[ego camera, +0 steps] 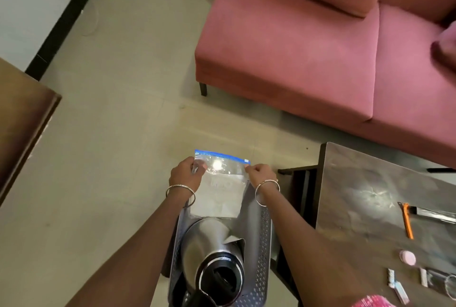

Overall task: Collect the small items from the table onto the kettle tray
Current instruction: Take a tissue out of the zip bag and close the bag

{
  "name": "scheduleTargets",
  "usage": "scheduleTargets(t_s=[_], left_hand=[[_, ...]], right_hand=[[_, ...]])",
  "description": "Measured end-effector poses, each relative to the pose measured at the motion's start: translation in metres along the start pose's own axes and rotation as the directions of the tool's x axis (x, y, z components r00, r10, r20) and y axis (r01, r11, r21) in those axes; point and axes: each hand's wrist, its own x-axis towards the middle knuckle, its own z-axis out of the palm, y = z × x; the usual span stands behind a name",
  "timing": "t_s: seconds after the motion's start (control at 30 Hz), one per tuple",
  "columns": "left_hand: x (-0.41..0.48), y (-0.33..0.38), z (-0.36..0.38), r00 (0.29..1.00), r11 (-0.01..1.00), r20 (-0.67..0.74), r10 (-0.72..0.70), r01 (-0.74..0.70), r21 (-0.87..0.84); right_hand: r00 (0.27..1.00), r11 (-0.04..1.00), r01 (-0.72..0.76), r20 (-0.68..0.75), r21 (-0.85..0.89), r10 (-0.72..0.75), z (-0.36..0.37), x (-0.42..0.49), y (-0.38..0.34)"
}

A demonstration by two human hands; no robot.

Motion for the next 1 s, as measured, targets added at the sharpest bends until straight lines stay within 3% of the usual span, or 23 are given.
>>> scheduleTargets(t_s=[0.17,0.3,0.47,0.6,0.8,1.0], left_hand=[[-0.02,0.012,-0.007,0.995,0.989,-0.079,0.063,-0.073,-0.132],[-0.048,0.024,-0.025,0.993,0.965,-0.071,0.095,-0.109,-0.239],[-0.095,0.046,-0.051,0.979,0.936,-0.071,0.193,-0.206,-0.286],[-0.145,0.068,-0.064,0.94,0.916,-0.104,0.324,-0.339,-0.215],[-0.254,0.113,-0.055,0.835,0.843,-0.159,0.527,-0.537,-0.03],[-0.393,0.158,-0.011,0.634,0.656,-0.193,0.749,-0.75,0.08]], right_hand=[[0.983,0.937,0.129,-0.163,0.324,-0.079,-0.012,-0.03,0.006],[0.928,0.871,0.334,-0.285,0.359,-0.239,-0.03,-0.072,0.011],[0.884,0.77,0.455,-0.329,0.447,-0.331,-0.062,-0.128,0.018],[0.818,0.694,0.569,-0.391,0.441,-0.423,-0.095,-0.172,0.028],[0.67,0.575,0.739,-0.473,0.351,-0.572,-0.146,-0.244,0.065],[0.54,0.495,0.832,-0.576,0.252,-0.614,-0.207,-0.32,0.142]])
